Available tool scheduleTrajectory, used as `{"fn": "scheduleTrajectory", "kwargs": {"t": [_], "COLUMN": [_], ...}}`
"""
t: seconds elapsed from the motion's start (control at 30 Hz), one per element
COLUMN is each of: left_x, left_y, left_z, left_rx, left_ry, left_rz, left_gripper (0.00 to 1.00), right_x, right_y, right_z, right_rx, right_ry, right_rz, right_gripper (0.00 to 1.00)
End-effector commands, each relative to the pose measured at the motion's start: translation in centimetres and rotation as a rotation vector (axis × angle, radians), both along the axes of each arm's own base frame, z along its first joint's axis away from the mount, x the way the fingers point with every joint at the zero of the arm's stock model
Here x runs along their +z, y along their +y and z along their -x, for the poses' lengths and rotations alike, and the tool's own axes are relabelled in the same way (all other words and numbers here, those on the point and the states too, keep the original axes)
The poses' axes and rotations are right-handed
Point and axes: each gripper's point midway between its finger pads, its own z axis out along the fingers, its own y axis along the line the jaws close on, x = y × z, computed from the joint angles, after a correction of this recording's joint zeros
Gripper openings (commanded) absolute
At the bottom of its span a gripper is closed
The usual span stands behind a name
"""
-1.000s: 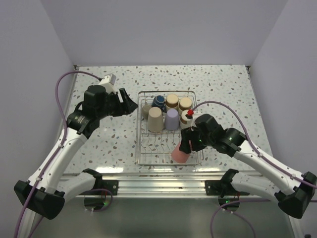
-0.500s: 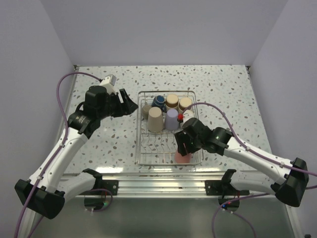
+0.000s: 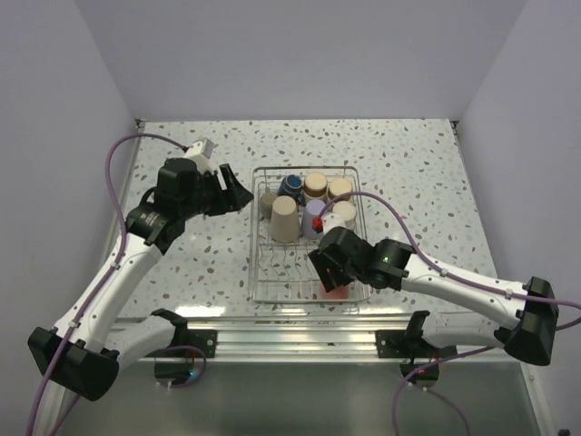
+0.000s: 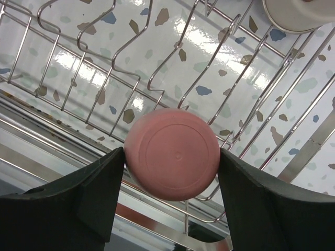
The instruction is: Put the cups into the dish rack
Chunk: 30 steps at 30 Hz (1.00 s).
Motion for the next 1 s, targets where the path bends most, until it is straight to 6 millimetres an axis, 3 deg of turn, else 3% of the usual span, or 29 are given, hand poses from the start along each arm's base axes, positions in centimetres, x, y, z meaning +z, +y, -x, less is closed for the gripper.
{"fn": "scheduleTrajectory", "kwargs": {"t": [0.0, 0.03, 0.23, 0.43, 0.53, 0.77, 0.9, 0.97], "left_x": [0.5, 0.5, 0.5, 0.4, 0.6, 1.9, 2.6, 2.9], "left_y": [0.1, 0.1, 0.2, 0.3, 0.4, 1.3, 2.2, 2.8], "left_z": [-0.4, -0.3, -0.3, -0.3, -0.3, -0.7, -0.8, -0.9], "left_rx": [0.018, 0.017, 0.022, 0.027, 0.032, 0.052, 0.067, 0.086], "left_ry": [-0.032, -0.032, -0.033, -0.033, -0.04, -0.076, -0.11, -0.123], "left_rz": [0.018, 0.017, 0.016, 0.015, 0.008, -0.043, -0.095, -0.119], "left_gripper": [0.7, 0.7, 0.7, 0.7, 0.7, 0.7, 0.72, 0.73], "right_x": [0.6, 0.7, 1.4, 3.8, 6.5, 16.7, 20.2, 20.8], "right_y": [-0.3, -0.3, -0.5, -0.5, -0.6, -0.8, -1.5, -2.0], "right_z": [-0.5, -0.5, -0.5, -0.8, -1.3, -2.5, -2.0, -1.5], "right_rx": [-0.015, -0.015, -0.023, -0.034, -0.047, -0.075, -0.07, -0.077], "right_ry": [-0.032, -0.033, -0.045, -0.077, -0.117, -0.293, -0.348, -0.356], "right_rz": [0.031, 0.031, 0.015, -0.015, -0.042, -0.229, -0.351, -0.392], "right_gripper": [0.75, 0.82, 0.98, 0.99, 0.99, 0.99, 0.99, 0.99]}}
